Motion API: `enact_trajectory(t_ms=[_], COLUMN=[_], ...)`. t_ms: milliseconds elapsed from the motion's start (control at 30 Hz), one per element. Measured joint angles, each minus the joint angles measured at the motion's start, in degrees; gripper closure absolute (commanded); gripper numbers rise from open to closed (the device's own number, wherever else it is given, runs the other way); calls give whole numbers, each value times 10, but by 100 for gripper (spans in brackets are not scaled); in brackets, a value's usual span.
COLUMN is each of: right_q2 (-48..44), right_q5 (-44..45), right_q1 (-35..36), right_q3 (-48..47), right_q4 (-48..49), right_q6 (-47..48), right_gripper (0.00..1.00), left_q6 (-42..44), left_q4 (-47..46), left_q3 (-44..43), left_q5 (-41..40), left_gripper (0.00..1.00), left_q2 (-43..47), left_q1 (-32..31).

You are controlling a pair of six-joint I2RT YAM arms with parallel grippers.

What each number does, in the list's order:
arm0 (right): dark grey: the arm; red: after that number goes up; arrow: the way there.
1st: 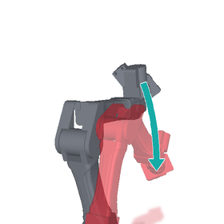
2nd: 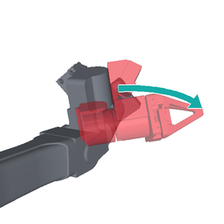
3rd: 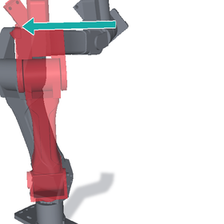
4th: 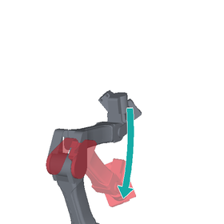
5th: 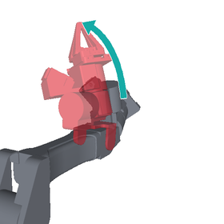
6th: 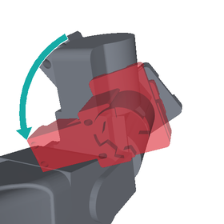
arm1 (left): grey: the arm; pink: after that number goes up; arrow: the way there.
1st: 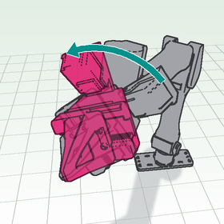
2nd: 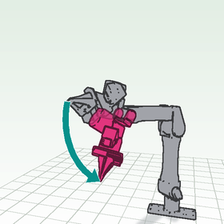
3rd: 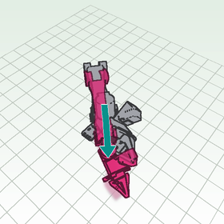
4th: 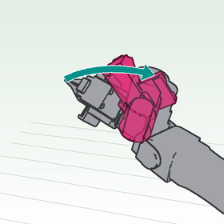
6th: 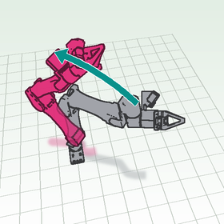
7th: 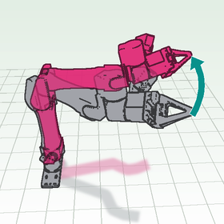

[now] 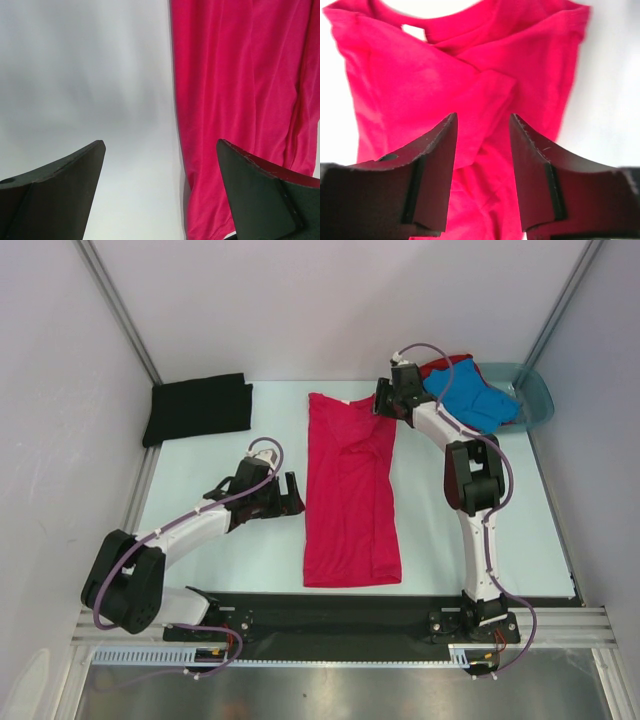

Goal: Fold and stack the t-shirts

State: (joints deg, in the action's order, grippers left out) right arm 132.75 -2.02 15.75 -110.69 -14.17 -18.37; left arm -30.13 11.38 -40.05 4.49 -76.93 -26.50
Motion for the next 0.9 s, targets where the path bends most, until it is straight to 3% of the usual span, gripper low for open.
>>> enact_trajectory(t_ms=[400,700,900], right_q2=[-100,-266,-394], right_q5=[119,141,101], right_q1=[5,6,17], right_q3=[69,217,372], right_q4=[-18,-56,-97], right_q6=[50,34,12], right_gripper=[49,50,50], left_q6=[10,19,15], left_q4=[-2,-5,-45], left_q3=[-1,-38,5], left_q5=[8,10,59], left_gripper=[0,0,0], left_q2=[0,-7,-6], left_q1=[0,0,0])
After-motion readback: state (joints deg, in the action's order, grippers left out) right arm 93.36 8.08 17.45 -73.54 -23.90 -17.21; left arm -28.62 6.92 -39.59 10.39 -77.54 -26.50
